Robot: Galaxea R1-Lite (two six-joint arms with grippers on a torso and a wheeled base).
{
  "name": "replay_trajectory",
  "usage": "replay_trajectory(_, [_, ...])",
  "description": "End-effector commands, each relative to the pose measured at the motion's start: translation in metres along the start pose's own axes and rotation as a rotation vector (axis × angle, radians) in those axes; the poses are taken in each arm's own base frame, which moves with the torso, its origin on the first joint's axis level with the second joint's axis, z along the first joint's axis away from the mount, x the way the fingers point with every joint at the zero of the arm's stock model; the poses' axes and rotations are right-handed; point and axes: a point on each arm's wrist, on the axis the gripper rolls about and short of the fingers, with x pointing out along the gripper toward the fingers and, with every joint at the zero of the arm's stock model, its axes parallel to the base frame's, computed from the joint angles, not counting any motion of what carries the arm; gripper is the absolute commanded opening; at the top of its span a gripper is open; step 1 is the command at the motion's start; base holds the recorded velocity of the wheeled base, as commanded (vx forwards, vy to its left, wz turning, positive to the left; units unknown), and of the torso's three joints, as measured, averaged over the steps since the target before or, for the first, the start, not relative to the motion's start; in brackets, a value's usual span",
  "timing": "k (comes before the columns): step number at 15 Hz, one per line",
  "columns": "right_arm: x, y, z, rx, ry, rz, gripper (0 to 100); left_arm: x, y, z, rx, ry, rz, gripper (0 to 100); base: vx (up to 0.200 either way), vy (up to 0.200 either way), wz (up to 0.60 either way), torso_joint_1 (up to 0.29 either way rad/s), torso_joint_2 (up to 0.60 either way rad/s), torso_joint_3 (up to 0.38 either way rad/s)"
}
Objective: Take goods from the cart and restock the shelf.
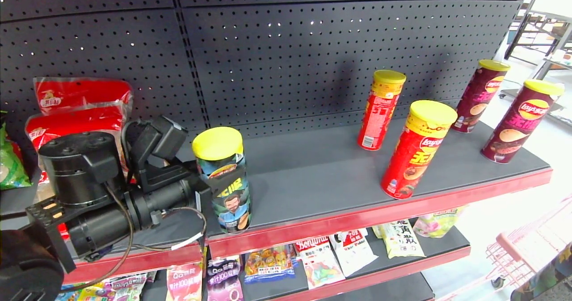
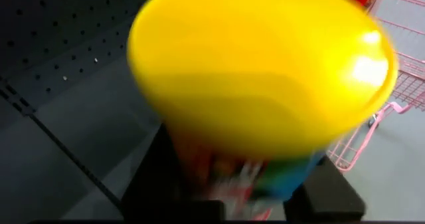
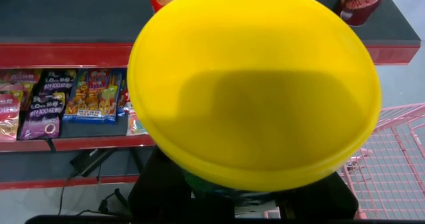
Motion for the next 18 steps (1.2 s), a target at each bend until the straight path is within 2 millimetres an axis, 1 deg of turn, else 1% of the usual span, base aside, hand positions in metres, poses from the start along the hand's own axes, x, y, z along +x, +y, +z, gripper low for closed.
replay_trajectory(1, [0.000, 0.000, 0.000, 0.000, 0.001, 0.001, 0, 0.001, 0.000, 0.001, 0.001, -0.007, 0.001, 100, 0.000, 0.000, 0.00, 0.000, 0.00, 0.000])
replay_trajectory(4, [0.000, 0.000, 0.000, 0.000, -0.001, 0.001, 0, 0.000, 0.000, 0.001, 0.003, -0.007, 0.001, 100, 0.000, 0.000, 0.00, 0.000, 0.00, 0.000])
replay_trajectory(6, [0.000, 0.000, 0.000, 0.000, -0.001, 0.001, 0, -0.008, -0.002, -0.002, 0.008, -0.003, -0.001, 100, 0.000, 0.000, 0.00, 0.000, 0.00, 0.000])
replay_trajectory(10, [0.000, 0.000, 0.000, 0.000, 0.001, 0.001, 0, -0.044, -0.013, -0.011, 0.025, 0.005, -0.023, 100, 0.000, 0.000, 0.00, 0.000, 0.00, 0.000])
replay_trajectory(12, [0.000, 0.000, 0.000, 0.000, 0.001, 0.001, 0, -0.057, -0.016, -0.014, 0.024, 0.003, -0.019, 100, 0.000, 0.000, 0.00, 0.000, 0.00, 0.000])
replay_trajectory(15, [0.000, 0.000, -0.001, -0.001, 0.007, 0.001, 0, -0.081, -0.023, -0.025, 0.023, 0.008, -0.020, 100, 0.000, 0.000, 0.00, 0.000, 0.00, 0.000])
replay_trajectory(17, [0.001, 0.000, -0.001, -0.001, 0.010, 0.003, 0, -0.094, -0.026, -0.029, 0.020, 0.010, 0.000, 100, 0.000, 0.000, 0.00, 0.000, 0.00, 0.000])
replay_trajectory(18, [0.002, 0.001, -0.004, -0.002, 0.020, 0.007, 0, -0.102, -0.026, -0.031, 0.015, 0.021, 0.040, 100, 0.000, 0.000, 0.00, 0.000, 0.00, 0.000])
